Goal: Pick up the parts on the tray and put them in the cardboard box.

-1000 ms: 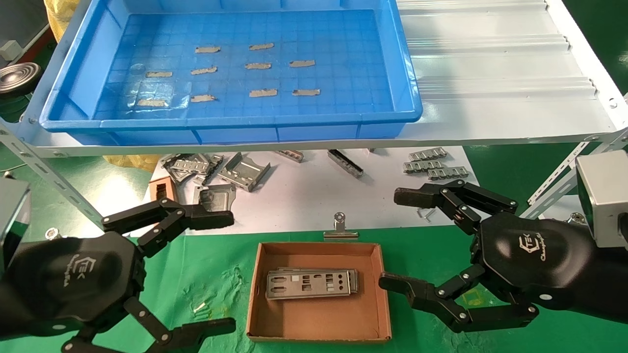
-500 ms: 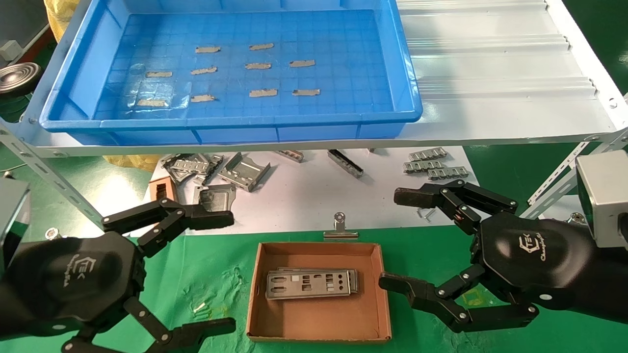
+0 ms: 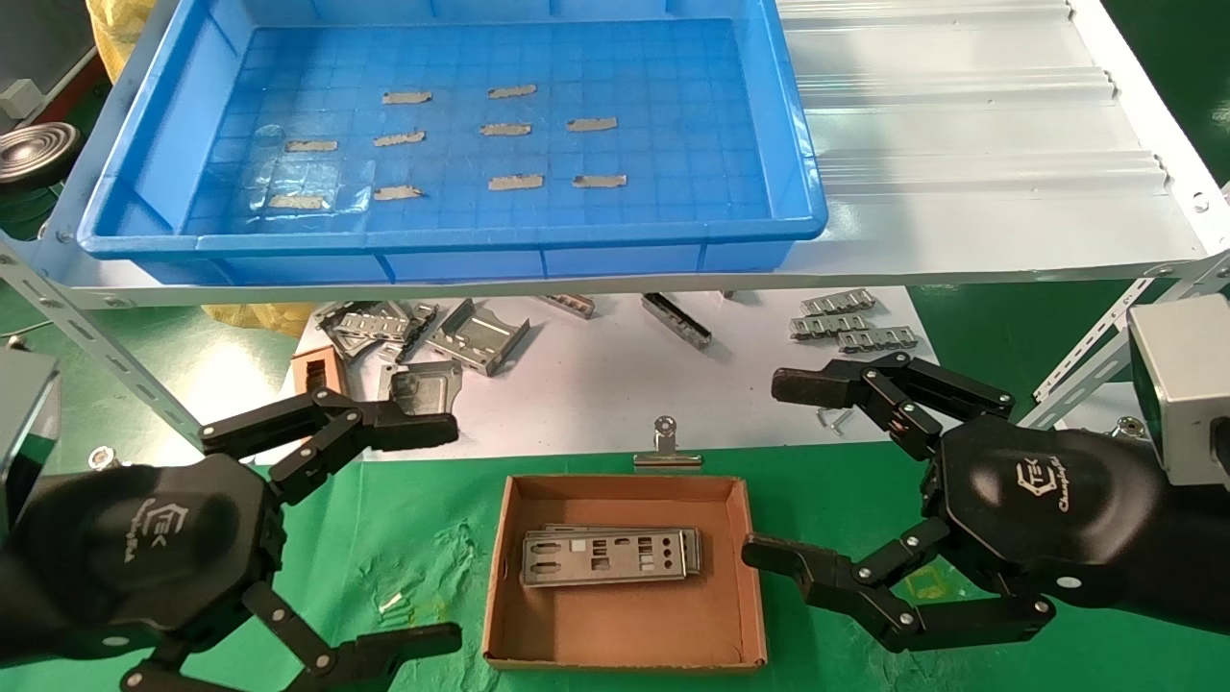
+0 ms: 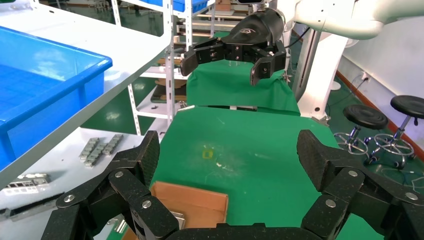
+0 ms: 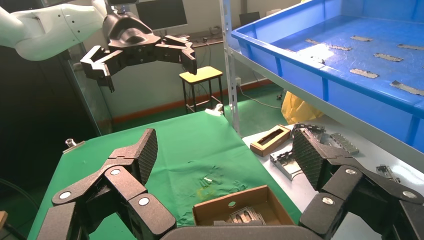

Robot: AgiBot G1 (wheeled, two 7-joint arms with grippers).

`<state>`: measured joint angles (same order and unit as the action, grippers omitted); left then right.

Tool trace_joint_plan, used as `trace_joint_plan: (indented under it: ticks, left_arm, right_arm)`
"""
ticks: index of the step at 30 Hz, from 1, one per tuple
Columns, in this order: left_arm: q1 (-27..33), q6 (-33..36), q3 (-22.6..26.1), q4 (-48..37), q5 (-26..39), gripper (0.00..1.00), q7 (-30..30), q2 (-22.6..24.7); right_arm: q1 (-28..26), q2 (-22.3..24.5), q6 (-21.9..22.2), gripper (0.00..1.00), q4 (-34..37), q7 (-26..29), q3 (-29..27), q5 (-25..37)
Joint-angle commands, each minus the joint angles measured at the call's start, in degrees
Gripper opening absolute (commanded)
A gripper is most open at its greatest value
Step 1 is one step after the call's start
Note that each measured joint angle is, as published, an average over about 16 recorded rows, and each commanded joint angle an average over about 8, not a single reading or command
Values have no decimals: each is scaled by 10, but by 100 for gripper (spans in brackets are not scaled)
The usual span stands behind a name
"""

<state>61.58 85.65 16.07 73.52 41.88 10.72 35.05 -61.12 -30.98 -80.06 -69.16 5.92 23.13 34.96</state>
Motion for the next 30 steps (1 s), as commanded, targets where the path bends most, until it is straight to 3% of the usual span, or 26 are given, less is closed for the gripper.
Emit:
trace_joint_plan:
  ticks: [1, 30]
  left_arm:
    - [0, 0, 0, 0, 0, 100, 0, 0]
    - [0, 0, 0, 0, 0, 100, 0, 0]
  right_arm:
    - [0, 0, 0, 100, 0, 0, 0, 0]
    - [0, 0, 0, 100, 0, 0, 0, 0]
